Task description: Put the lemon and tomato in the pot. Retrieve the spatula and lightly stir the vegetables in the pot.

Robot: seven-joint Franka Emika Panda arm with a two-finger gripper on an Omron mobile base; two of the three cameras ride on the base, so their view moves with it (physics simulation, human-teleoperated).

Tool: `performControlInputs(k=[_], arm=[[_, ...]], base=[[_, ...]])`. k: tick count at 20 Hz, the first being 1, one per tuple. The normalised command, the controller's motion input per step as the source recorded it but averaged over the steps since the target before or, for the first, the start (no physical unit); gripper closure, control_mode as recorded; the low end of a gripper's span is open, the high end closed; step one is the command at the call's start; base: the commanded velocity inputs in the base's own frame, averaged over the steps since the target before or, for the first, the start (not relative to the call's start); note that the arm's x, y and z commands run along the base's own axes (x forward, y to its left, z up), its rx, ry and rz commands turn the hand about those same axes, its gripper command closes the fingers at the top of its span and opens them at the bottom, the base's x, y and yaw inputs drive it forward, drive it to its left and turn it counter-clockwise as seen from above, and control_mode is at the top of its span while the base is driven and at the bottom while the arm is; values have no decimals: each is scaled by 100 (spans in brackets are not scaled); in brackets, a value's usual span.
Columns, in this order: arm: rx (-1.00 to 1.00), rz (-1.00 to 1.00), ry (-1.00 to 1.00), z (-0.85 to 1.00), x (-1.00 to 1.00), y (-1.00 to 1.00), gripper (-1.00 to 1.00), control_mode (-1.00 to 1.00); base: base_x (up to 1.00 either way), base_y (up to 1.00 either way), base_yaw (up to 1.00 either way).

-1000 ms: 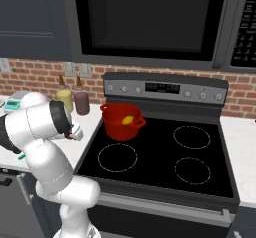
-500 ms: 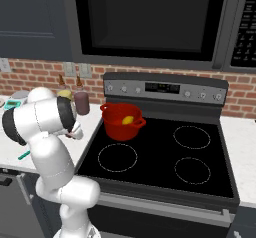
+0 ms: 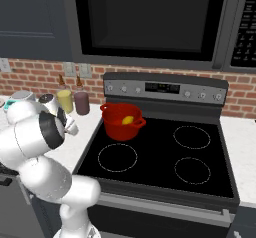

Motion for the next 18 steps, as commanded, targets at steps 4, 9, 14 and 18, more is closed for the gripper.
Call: performControlInputs(k=[4,9,14,18], arm=[[0,-2,-23,100,-45,-55,100,-100],[0,-5,-3,100,-2,-85,100,-100],[0,-4,0,100,0,-74,100,-100],[0,-3,0,76,12,-42,100,-100]], base=[[0,0,0],[0,0,0],[0,0,0],[0,0,0]])
